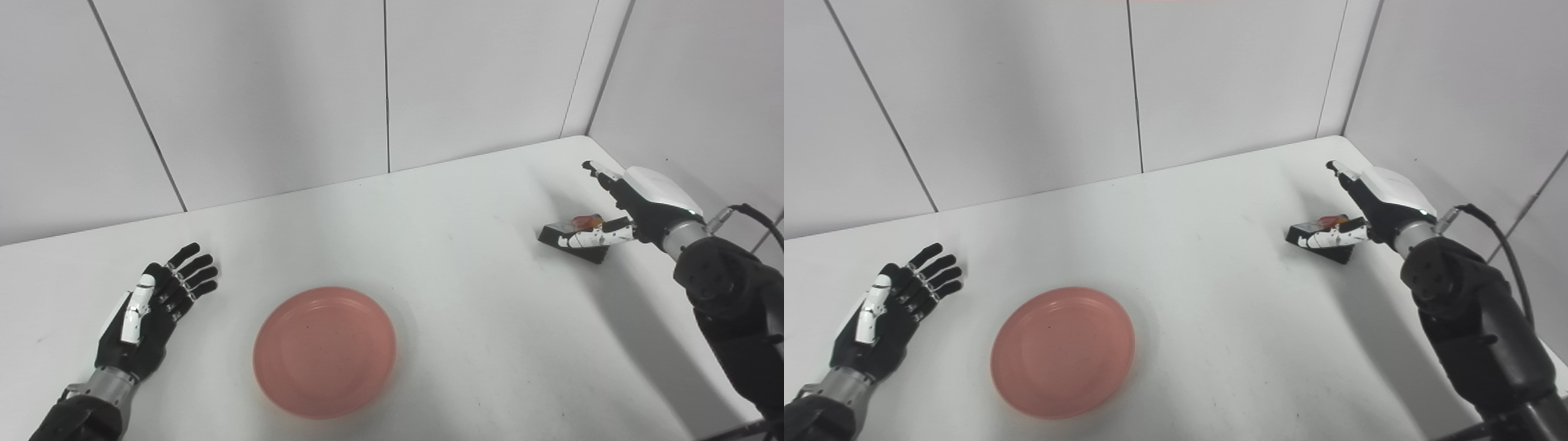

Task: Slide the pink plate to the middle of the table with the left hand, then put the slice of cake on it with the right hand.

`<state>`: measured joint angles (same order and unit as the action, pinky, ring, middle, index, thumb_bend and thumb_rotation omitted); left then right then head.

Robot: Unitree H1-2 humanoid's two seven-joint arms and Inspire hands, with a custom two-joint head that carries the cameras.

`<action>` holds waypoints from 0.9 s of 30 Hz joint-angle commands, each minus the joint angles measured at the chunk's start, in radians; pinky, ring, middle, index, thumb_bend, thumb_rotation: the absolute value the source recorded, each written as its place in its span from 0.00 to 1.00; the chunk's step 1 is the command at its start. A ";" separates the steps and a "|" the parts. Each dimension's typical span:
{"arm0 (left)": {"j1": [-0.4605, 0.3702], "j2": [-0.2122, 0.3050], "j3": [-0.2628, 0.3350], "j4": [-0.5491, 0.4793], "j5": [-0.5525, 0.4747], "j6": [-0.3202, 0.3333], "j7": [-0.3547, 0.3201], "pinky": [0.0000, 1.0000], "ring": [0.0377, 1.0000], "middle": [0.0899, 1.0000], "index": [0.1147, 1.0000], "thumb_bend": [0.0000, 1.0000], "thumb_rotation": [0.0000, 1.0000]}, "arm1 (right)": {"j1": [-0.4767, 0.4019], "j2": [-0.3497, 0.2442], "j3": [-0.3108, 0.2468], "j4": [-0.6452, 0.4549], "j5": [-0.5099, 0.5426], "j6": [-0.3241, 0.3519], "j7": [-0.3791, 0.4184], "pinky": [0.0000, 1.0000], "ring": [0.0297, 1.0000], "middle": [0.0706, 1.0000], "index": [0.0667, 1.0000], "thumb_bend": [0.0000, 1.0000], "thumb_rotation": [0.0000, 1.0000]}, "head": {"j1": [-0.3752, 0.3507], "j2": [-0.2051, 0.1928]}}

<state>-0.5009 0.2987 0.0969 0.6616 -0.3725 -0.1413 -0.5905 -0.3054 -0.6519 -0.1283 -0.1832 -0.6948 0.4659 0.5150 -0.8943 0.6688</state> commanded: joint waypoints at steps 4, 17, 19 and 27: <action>0.097 -0.005 -0.003 0.085 0.012 0.020 -0.008 0.82 0.82 0.82 0.81 0.51 1.00 | -0.067 -0.011 -0.029 -0.005 -0.086 0.004 0.105 0.81 0.93 0.97 0.96 1.00 0.44 | -0.006 0.002; 0.089 0.003 0.005 0.106 0.013 0.019 -0.024 0.81 0.82 0.81 0.80 0.51 1.00 | -0.105 -0.042 -0.012 0.086 -0.169 0.003 0.159 0.83 0.95 0.97 0.95 1.00 0.39 | -0.009 0.010; 0.086 0.005 0.009 0.115 0.010 0.018 -0.027 0.80 0.81 0.81 0.80 0.51 0.99 | -0.099 -0.038 -0.020 0.091 -0.165 0.004 0.160 0.81 0.93 0.97 0.95 1.00 0.37 | -0.010 0.015; 0.082 0.011 0.012 0.127 0.010 0.015 -0.037 0.80 0.81 0.81 0.80 0.52 0.98 | -0.075 -0.040 -0.020 0.133 -0.133 0.003 0.111 0.77 0.89 0.94 0.95 1.00 0.34 | -0.009 0.019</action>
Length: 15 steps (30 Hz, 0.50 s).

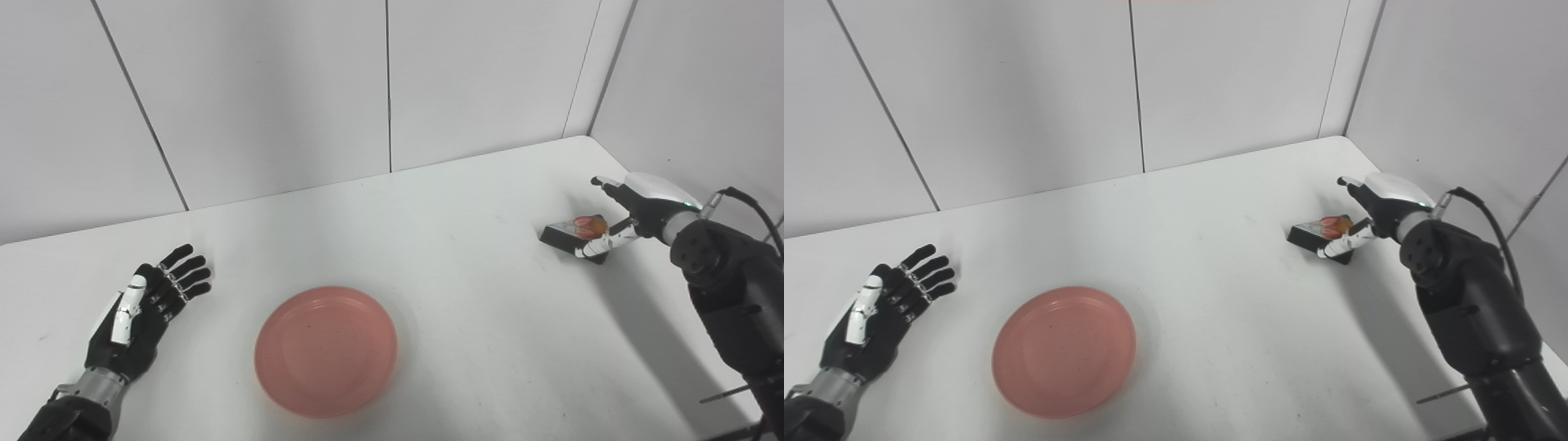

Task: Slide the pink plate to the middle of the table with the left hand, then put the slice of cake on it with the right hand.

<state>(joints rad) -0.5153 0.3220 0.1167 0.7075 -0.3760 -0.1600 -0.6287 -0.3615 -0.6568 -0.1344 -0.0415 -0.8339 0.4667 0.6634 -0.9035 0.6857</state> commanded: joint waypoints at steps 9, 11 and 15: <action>0.089 -0.009 -0.002 0.101 0.008 0.034 -0.007 0.80 0.81 0.81 0.80 0.53 0.94 | -0.010 -0.031 -0.009 0.056 0.025 0.003 -0.102 0.74 0.84 0.87 0.93 1.00 0.36 | 0.002 0.007; 0.089 -0.008 -0.001 0.104 0.007 0.034 -0.010 0.80 0.81 0.81 0.80 0.53 0.94 | -0.012 -0.029 -0.006 0.071 0.037 0.002 -0.120 0.74 0.84 0.86 0.93 1.00 0.37 | 0.003 0.008; 0.095 -0.009 0.000 0.096 0.007 0.035 -0.011 0.79 0.80 0.80 0.79 0.53 0.93 | -0.021 -0.024 -0.003 0.101 0.067 0.002 -0.150 0.65 0.76 0.80 0.93 1.00 0.35 | 0.005 0.011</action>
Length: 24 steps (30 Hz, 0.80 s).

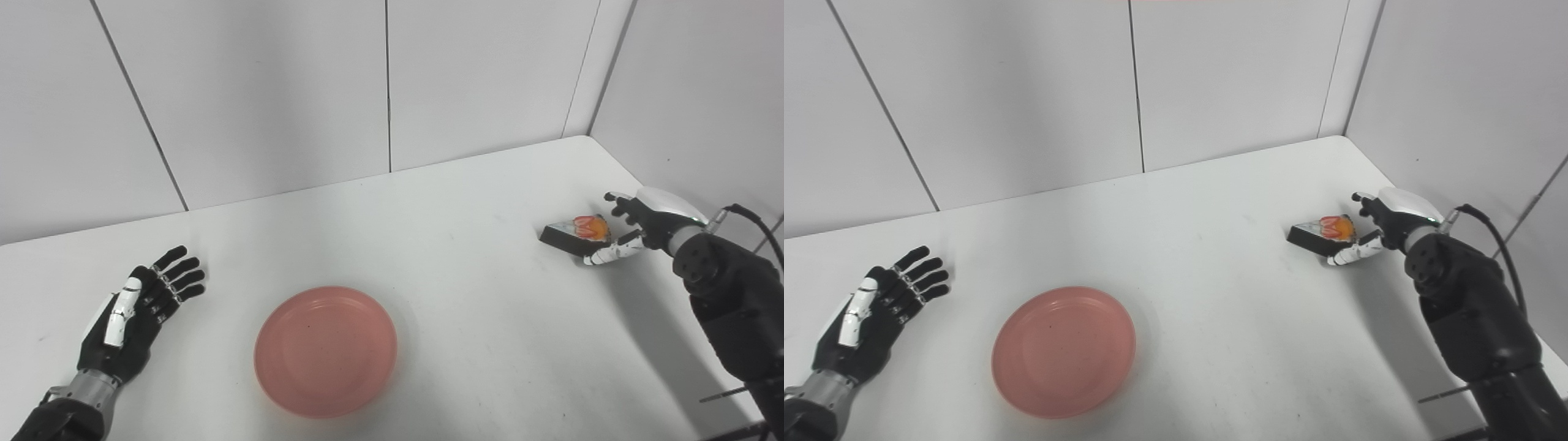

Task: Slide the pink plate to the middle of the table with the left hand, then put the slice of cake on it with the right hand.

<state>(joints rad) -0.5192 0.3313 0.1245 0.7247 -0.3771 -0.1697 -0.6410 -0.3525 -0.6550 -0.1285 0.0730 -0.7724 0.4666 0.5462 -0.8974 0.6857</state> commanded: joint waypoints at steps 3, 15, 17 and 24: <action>0.097 -0.017 -0.007 0.085 0.009 0.042 -0.001 0.79 0.80 0.81 0.80 0.53 0.93 | -0.042 -0.024 -0.004 0.019 0.038 0.001 -0.062 0.62 0.73 0.77 0.93 1.00 0.34 | 0.003 0.013; 0.107 -0.017 -0.006 0.064 0.008 0.057 0.005 0.78 0.80 0.80 0.79 0.53 0.93 | -0.092 -0.055 0.080 0.075 0.097 -0.010 -0.118 0.50 0.66 0.70 0.92 1.00 0.35 | 0.016 0.018; 0.109 -0.018 -0.006 0.060 0.007 0.059 0.005 0.78 0.80 0.80 0.79 0.53 0.93 | -0.100 -0.065 0.100 0.084 0.098 -0.013 -0.125 0.60 0.77 0.82 0.91 1.00 0.37 | 0.017 0.017; 0.113 -0.018 -0.006 0.054 0.007 0.062 0.006 0.78 0.80 0.80 0.79 0.53 0.92 | -0.145 -0.075 0.128 0.142 0.122 -0.002 -0.146 0.64 0.76 0.82 0.93 1.00 0.34 | 0.021 0.020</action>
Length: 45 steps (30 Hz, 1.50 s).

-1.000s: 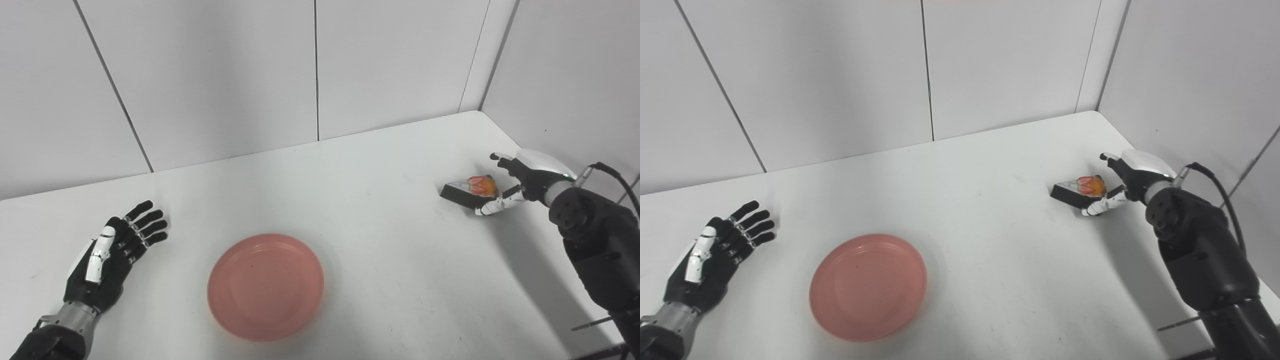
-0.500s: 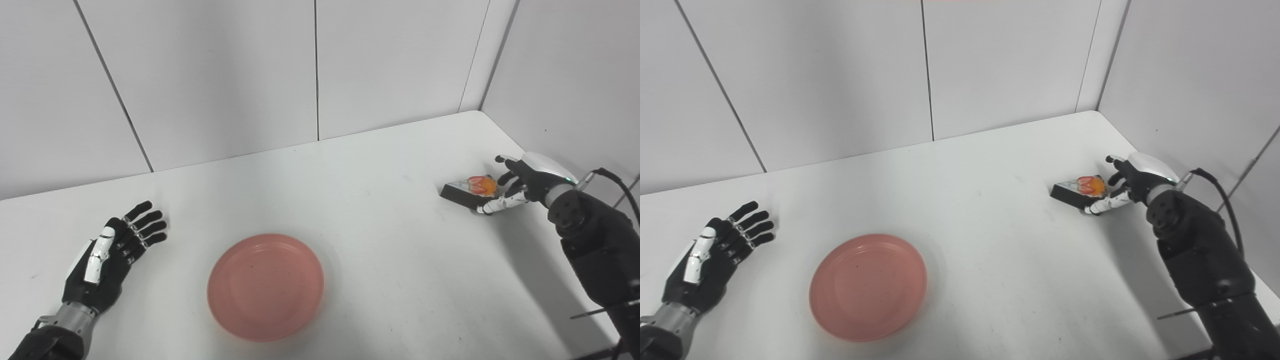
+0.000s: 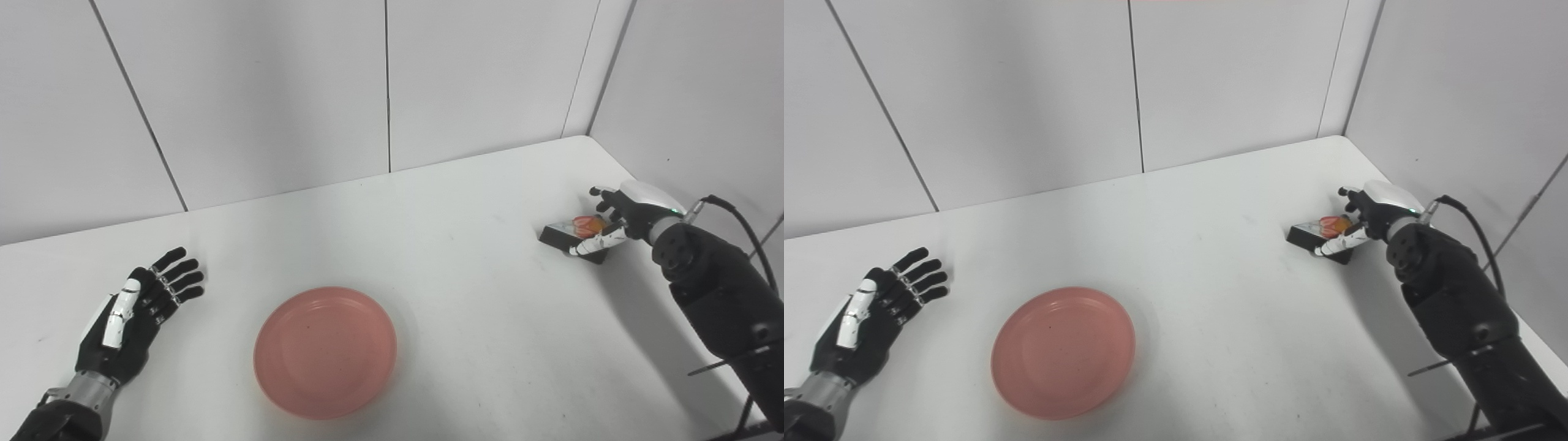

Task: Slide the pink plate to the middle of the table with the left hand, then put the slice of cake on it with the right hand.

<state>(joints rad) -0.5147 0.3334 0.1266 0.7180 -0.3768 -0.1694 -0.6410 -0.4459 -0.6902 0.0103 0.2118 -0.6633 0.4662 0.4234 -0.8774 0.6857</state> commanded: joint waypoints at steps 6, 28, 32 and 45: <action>0.116 -0.019 -0.010 0.046 0.009 0.063 0.011 0.78 0.80 0.80 0.79 0.53 0.92 | -0.066 -0.045 0.015 0.027 0.024 -0.002 -0.032 0.49 0.60 0.69 0.91 1.00 0.32 | 0.005 0.024; 0.125 -0.020 -0.005 0.006 -0.004 0.098 0.008 0.78 0.80 0.80 0.79 0.52 0.92 | -0.066 -0.076 0.078 0.030 0.022 0.002 0.042 0.40 0.43 0.47 0.44 0.53 0.00 | 0.002 0.034; 0.128 -0.019 -0.010 -0.005 -0.001 0.099 0.013 0.78 0.80 0.80 0.79 0.52 0.94 | -0.052 -0.082 0.073 0.000 0.033 -0.002 0.012 0.37 0.41 0.46 0.44 0.53 0.00 | 0.006 0.039; 0.137 -0.034 -0.019 -0.028 0.008 0.099 0.033 0.78 0.80 0.79 0.78 0.52 0.95 | -0.017 -0.078 0.004 -0.185 0.029 0.003 0.028 0.40 0.44 0.46 0.44 0.53 0.00 | 0.047 0.036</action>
<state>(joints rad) -0.4726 0.3323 0.1248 0.6380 -0.3825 -0.1355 -0.6227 -0.4437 -0.7279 0.0383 0.0787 -0.6193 0.4674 0.4600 -0.8315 0.6826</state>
